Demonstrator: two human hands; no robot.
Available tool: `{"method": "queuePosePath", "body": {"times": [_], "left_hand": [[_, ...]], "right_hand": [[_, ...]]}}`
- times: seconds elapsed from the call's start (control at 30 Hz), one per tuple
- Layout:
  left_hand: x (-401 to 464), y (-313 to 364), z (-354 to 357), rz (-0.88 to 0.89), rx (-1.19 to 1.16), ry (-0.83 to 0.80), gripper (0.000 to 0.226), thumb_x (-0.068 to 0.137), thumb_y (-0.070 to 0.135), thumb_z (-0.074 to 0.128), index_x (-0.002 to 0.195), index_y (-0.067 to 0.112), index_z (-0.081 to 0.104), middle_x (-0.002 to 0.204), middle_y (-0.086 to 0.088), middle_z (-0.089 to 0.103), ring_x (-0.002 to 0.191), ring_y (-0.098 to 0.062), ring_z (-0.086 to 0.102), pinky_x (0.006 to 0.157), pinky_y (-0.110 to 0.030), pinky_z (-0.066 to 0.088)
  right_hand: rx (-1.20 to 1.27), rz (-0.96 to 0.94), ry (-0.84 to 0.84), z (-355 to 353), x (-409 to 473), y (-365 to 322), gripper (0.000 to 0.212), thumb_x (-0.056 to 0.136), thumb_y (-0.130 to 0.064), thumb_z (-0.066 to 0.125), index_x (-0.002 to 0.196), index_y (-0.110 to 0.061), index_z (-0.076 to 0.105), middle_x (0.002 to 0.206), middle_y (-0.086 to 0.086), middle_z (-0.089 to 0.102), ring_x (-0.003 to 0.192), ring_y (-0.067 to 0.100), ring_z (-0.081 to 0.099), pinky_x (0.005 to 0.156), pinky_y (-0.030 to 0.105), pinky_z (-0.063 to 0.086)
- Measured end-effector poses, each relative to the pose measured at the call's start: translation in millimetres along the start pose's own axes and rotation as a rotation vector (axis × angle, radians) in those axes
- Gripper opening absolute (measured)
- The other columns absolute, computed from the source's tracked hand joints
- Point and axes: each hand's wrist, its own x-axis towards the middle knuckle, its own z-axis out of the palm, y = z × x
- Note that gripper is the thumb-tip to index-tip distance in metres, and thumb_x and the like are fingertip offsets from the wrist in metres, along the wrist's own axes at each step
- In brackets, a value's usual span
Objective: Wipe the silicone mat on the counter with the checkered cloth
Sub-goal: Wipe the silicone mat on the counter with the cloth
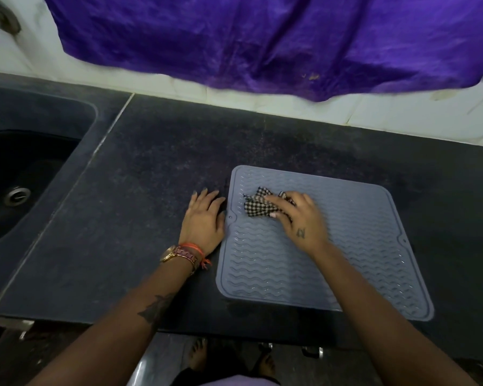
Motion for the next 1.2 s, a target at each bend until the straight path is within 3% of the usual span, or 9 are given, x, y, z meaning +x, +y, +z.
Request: {"method": "queuePosePath", "body": {"times": [0.1,0.27,0.43,0.6,0.83,1.0,1.2], "left_hand": [[0.0,-0.2,0.5,0.004,0.009,0.01,0.041,0.091,0.018,0.047,0.131,0.009,0.05,0.143,-0.01,0.045,0.139,-0.027,0.028,0.119,-0.033,0.002],[0.9,0.7,1.6,-0.005,0.007,0.024,0.041,0.09,0.017,0.048,0.129,0.008,0.051,0.142,-0.01,0.046,0.139,-0.027,0.03,0.118,-0.032,0.003],[1.9,1.5,1.4,-0.008,0.009,0.033,0.041,0.089,0.016,0.049,0.129,0.007,0.051,0.14,-0.012,0.047,0.138,-0.028,0.032,0.118,-0.033,0.004],[3.1,1.8,1.8,-0.015,0.019,0.028,0.041,0.089,0.016,0.049,0.129,0.007,0.051,0.14,-0.012,0.048,0.137,-0.029,0.032,0.119,-0.035,0.005],[3.4,1.0,3.1,-0.023,0.016,0.027,0.041,0.089,0.017,0.049,0.129,0.008,0.051,0.14,-0.01,0.048,0.137,-0.028,0.033,0.119,-0.035,0.006],[3.6,0.3,3.8,-0.016,0.02,0.04,0.042,0.09,0.019,0.047,0.13,0.009,0.049,0.141,-0.01,0.046,0.138,-0.027,0.031,0.117,-0.031,0.002],[3.8,-0.2,3.6,-0.009,-0.043,0.046,0.044,0.092,0.019,0.041,0.135,0.009,0.043,0.143,-0.011,0.044,0.139,-0.027,0.03,0.118,-0.03,0.002]], "right_hand": [[0.034,-0.019,-0.096,2.4,9.1,8.0,0.032,0.089,-0.02,0.06,0.121,-0.019,0.062,0.105,0.015,0.062,0.094,0.033,0.055,0.084,0.036,0.045],[0.054,0.052,-0.019,-2.5,45.9,23.7,0.034,0.088,-0.016,0.06,0.122,-0.019,0.061,0.109,0.016,0.059,0.096,0.033,0.053,0.081,0.036,0.045],[-0.007,0.105,-0.196,7.3,63.4,33.4,0.038,0.092,-0.022,0.054,0.13,-0.024,0.053,0.122,0.011,0.052,0.109,0.029,0.046,0.092,0.034,0.038],[-0.001,0.158,-0.121,8.8,78.3,41.2,0.038,0.091,-0.02,0.055,0.129,-0.022,0.054,0.123,0.014,0.053,0.109,0.034,0.047,0.092,0.036,0.039],[0.106,0.249,-0.16,11.1,101.6,30.7,0.039,0.086,-0.016,0.062,0.124,-0.022,0.057,0.118,0.015,0.057,0.108,0.034,0.053,0.092,0.036,0.042],[0.085,0.222,-0.227,31.1,100.2,-1.5,0.039,0.09,-0.019,0.056,0.128,-0.026,0.053,0.128,0.011,0.049,0.113,0.034,0.045,0.095,0.036,0.039],[0.113,0.149,-0.24,30.5,87.8,-18.5,0.039,0.088,-0.018,0.058,0.126,-0.027,0.055,0.124,0.009,0.052,0.114,0.031,0.046,0.097,0.036,0.039]]}}
